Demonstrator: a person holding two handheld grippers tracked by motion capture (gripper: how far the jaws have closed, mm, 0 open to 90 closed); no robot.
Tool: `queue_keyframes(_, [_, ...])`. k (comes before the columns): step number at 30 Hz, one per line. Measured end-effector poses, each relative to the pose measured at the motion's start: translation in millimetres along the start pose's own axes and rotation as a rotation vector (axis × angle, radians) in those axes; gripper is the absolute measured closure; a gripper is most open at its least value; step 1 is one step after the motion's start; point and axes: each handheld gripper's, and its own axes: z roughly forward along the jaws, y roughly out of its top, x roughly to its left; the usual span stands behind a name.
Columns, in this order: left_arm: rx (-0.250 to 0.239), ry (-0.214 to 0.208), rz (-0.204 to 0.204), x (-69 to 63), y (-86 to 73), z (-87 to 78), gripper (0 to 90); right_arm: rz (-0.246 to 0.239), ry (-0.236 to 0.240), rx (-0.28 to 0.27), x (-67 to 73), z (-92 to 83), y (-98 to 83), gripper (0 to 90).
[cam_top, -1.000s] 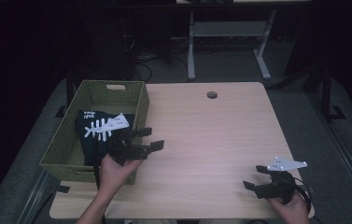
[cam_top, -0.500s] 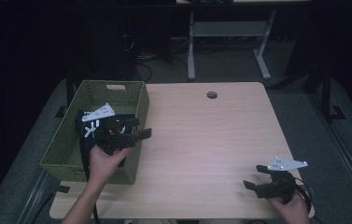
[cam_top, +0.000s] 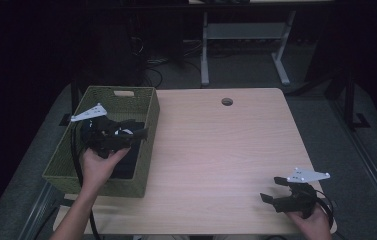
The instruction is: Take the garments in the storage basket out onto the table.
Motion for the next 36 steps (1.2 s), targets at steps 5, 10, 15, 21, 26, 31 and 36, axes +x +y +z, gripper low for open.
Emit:
queue_keyframes(5, [-0.007,0.013,-0.008,7.9,2.5,-6.7,21.2,0.000,-0.001,0.005,0.9,0.5,0.6,15.1])
queue_keyframes(10, [-0.015,0.027,-0.018,14.6,3.9,-12.5,21.2,-0.004,-0.003,0.012,1.2,1.4,0.4,15.1])
queue_keyframes(15, [-0.016,0.041,-0.025,21.9,6.0,-17.3,21.2,-0.005,-0.002,0.011,1.0,1.1,0.3,15.1])
queue_keyframes(21, [-0.022,0.066,-0.044,35.4,7.9,-26.2,21.2,-0.001,0.000,0.013,1.6,0.6,0.0,15.1])
queue_keyframes(26, [-0.027,0.092,-0.059,47.5,7.1,-33.0,21.3,-0.005,0.001,0.011,1.7,0.5,0.2,15.1])
queue_keyframes(31, [-0.034,0.108,-0.082,58.8,6.2,-38.2,21.4,-0.006,0.003,0.009,2.2,-0.2,0.8,15.1])
queue_keyframes(36, [-0.035,0.126,-0.107,72.1,3.7,-42.7,21.5,-0.006,0.006,0.006,2.2,-0.6,1.0,15.1])
